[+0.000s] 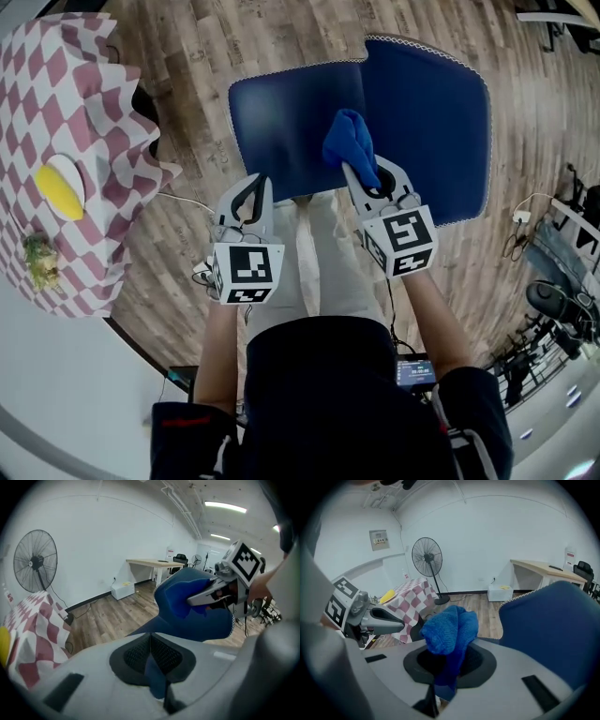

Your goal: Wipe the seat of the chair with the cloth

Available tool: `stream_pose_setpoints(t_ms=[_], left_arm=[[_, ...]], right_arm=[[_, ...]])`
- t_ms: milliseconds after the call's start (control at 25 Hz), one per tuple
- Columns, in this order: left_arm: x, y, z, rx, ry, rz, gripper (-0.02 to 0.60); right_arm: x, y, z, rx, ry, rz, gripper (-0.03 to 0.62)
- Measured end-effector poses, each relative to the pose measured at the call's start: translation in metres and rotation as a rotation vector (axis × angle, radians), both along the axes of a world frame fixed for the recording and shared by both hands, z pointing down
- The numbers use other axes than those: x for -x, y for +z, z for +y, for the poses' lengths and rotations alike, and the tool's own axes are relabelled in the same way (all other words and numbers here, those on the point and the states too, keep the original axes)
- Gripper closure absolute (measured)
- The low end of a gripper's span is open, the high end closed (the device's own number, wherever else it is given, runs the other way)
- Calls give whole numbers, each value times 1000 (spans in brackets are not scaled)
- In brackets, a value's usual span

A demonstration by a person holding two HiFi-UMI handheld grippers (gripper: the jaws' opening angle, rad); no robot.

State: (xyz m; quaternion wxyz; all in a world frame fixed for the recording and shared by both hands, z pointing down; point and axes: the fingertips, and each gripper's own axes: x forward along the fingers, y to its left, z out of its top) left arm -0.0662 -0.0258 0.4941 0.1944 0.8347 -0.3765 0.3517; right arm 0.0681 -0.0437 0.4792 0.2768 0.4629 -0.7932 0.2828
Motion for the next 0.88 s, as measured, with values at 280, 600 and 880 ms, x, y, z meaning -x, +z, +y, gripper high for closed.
stream_pose_setpoints(t_ms=[280, 600, 880], left_arm=[[5, 73, 18, 119, -5, 32, 563], [7, 145, 19, 176, -13, 33, 563], [-1, 196, 13, 224, -14, 56, 561]], right_arm=[[7, 71, 12, 83, 10, -25, 553], [8, 137, 4, 121, 51, -37, 553], [9, 185, 0, 154, 33, -18, 553]])
